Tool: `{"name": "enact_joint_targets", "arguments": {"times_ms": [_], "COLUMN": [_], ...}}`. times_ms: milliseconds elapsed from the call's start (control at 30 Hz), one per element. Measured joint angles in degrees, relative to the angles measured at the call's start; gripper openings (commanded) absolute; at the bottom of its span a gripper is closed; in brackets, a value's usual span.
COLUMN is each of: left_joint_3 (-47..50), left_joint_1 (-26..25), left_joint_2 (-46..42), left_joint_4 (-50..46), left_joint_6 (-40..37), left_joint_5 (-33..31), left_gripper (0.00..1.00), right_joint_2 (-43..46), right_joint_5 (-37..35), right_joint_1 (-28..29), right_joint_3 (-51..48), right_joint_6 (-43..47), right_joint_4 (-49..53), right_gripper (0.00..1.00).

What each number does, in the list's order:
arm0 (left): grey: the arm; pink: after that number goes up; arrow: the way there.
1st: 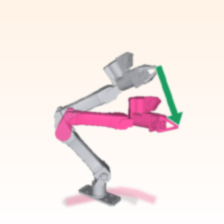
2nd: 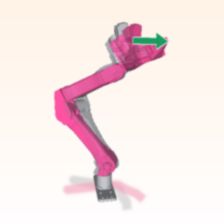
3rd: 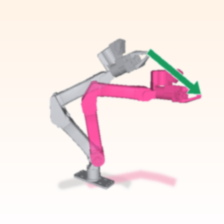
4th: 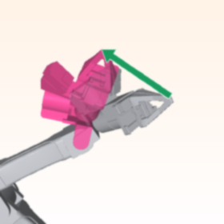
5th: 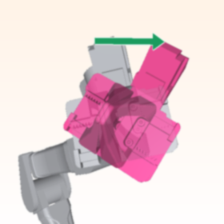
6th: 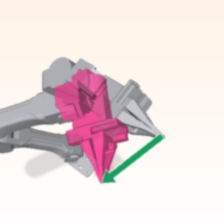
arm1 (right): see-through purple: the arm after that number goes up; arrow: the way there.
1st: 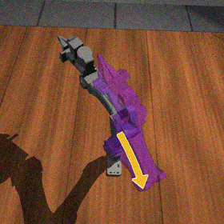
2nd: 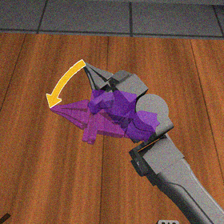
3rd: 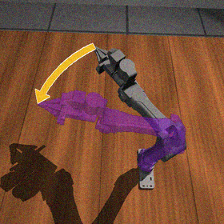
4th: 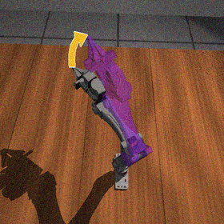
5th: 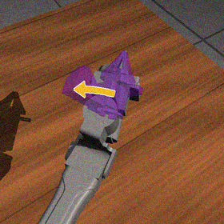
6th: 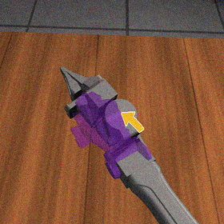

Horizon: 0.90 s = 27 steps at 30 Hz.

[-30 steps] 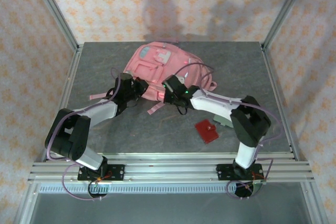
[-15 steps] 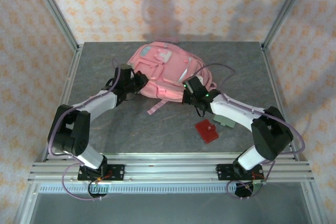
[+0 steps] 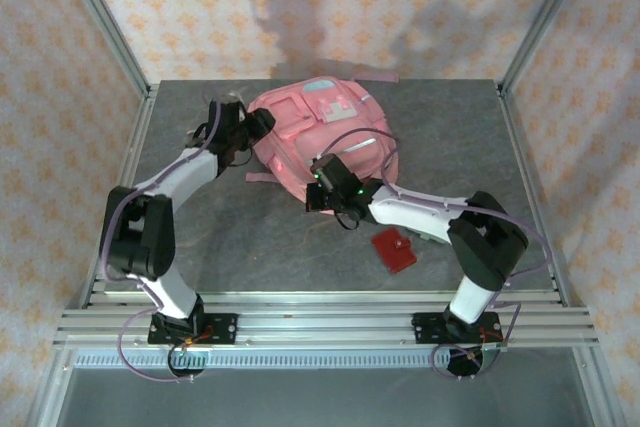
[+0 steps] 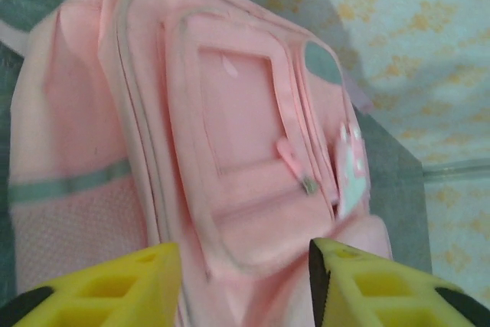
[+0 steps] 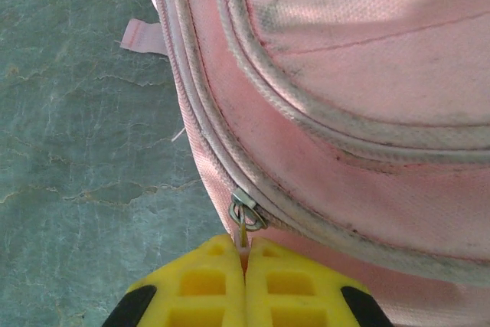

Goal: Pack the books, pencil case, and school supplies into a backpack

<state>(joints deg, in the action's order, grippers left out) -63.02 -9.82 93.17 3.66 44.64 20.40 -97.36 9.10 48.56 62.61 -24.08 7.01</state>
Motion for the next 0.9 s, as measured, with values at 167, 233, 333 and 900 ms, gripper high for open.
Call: {"name": "enact_joint_targets", "arguments": {"times_ms": [167,233,333,900], "left_joint_3": [10.8,13.8,15.8,11.1], "left_joint_1": [-4.4,-7.3,-11.1,-15.0], "left_joint_2": [-9.7,-10.9,-9.7,2.5], "left_joint_4": [0.9,1.4,1.7,4.1], "left_joint_6": [0.3,0.7,1.8,4.8], "left_joint_5": [-0.5,-1.0,-1.4,-7.6], "left_gripper": [0.57,0.58,0.62,0.0], "right_joint_2": [-0.7,-0.7,-0.7,-0.7], "right_joint_5": [0.8,0.8,0.8,-0.5], "right_joint_1": [0.0,-0.1,-0.1,-0.2], "right_joint_3": [0.0,0.0,0.0,0.0], "right_joint_6": [-0.1,-0.1,-0.1,-0.1], "right_joint_4": [-0.6,-0.6,-0.6,-0.3], "right_gripper": [0.0,0.0,0.0,0.0]}}
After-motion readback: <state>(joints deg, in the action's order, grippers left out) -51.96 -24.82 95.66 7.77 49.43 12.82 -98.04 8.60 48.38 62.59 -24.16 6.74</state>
